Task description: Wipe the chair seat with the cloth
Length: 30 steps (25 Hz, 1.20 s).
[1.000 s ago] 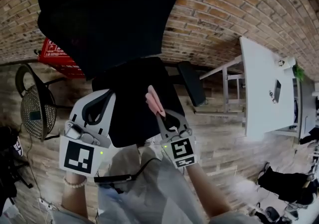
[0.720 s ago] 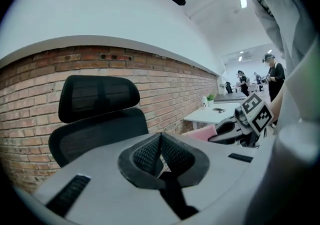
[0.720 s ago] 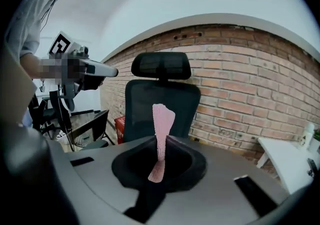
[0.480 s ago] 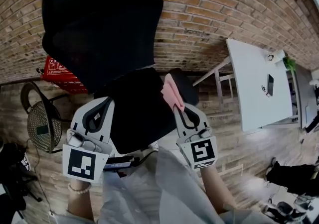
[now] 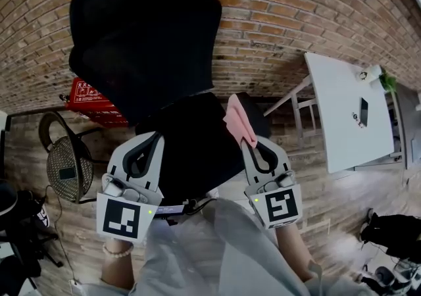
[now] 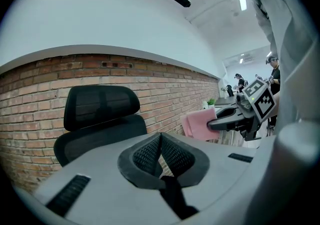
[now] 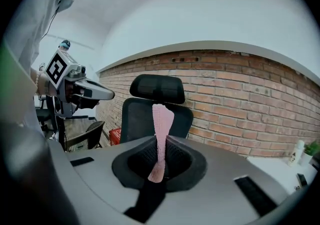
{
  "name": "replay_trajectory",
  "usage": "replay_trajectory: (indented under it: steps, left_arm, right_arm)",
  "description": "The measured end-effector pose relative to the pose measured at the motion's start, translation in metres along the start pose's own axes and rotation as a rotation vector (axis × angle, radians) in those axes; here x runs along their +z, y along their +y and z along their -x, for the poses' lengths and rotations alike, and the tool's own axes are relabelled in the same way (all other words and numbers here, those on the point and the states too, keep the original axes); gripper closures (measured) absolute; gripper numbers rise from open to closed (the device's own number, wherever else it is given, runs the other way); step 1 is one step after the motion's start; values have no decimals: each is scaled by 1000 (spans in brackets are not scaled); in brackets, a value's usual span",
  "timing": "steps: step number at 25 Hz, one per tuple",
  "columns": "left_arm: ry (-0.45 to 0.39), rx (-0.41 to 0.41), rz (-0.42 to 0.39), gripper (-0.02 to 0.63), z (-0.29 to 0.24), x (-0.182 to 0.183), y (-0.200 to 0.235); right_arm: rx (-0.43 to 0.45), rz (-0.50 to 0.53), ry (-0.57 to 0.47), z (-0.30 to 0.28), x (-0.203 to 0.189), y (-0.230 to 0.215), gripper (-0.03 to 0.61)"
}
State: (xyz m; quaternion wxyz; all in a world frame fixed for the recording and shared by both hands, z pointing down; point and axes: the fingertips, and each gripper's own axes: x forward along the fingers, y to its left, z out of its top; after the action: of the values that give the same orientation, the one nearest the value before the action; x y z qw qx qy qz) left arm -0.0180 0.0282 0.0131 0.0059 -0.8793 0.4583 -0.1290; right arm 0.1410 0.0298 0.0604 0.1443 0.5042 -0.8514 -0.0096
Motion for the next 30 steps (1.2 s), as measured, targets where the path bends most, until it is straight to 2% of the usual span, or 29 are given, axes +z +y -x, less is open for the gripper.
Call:
replay_trajectory:
  steps: [20, 30]
  left_arm:
    - [-6, -44, -34, 595, -14, -4, 1]
    - [6, -37, -32, 595, -15, -5, 5]
  right_arm:
    - [5, 0, -23, -16, 13, 7, 523]
    - [2, 10, -15, -15, 14, 6, 523]
